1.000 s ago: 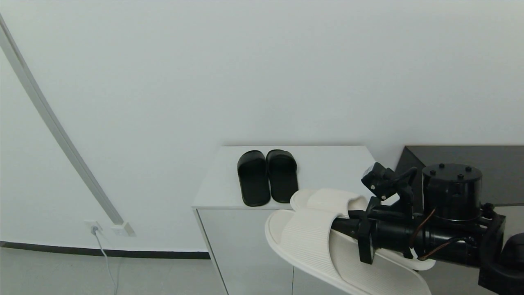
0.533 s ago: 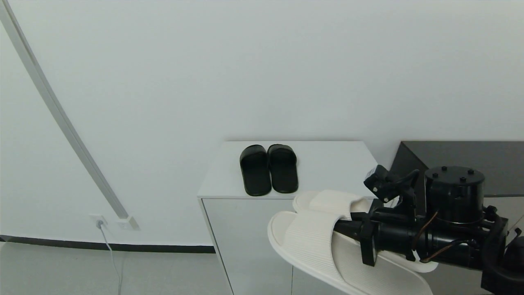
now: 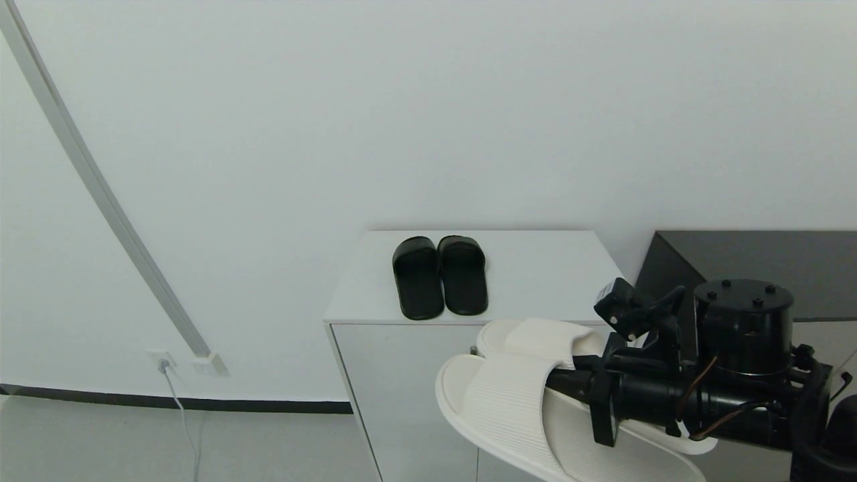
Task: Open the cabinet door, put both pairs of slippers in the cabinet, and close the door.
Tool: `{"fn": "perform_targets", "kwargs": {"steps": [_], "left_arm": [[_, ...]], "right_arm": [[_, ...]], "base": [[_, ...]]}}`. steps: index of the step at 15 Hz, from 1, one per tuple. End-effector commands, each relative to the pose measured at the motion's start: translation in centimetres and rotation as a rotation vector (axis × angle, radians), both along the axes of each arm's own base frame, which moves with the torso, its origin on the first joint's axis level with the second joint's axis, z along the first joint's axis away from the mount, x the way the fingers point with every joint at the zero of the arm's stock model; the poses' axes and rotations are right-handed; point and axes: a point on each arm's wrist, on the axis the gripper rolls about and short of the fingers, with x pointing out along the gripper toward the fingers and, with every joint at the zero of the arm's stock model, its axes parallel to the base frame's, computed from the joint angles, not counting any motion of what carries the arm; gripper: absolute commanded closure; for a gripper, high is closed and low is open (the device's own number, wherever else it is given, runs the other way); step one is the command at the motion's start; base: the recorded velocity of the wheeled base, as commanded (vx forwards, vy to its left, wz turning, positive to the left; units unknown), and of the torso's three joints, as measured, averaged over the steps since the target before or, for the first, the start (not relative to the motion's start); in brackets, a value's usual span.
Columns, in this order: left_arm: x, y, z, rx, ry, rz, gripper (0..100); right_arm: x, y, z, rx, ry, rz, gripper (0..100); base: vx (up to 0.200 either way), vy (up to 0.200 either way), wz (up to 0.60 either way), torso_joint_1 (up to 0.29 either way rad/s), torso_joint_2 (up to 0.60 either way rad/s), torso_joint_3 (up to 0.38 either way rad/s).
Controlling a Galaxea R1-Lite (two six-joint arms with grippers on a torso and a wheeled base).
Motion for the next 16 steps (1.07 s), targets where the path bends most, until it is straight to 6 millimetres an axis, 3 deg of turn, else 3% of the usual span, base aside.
{"fn": "perform_targets", "kwargs": {"steps": [1,5,6,16], "left_arm": [[0.00,0.00,0.00,0.000,0.000,0.000,100],[0.00,0.00,0.00,0.001,0.000,0.000,100],[0.00,-0.01,0.00,0.001,0.000,-0.003,0],[0.00,0.00,0.00,0.001,0.000,-0.002,0]], "right_arm": [[0.00,0.04,-0.13,-0.003,0.004,0.002,100],[-0.10,0.16,-0.20,-0.005,0.006,0.008,100],[-0.10,0.16,-0.20,-0.005,0.006,0.008,100],[-0.37,0.16,-0.45,-0.022,-0.003,0.018,100]], "base": [[0.000,0.000,0.00,0.000,0.00,0.000],[0.000,0.000,0.00,-0.119,0.27,0.141],[0.000,0.000,0.00,-0.149,0.33,0.188],[0.000,0.000,0.00,-0.169,0.39,0.214]]}}
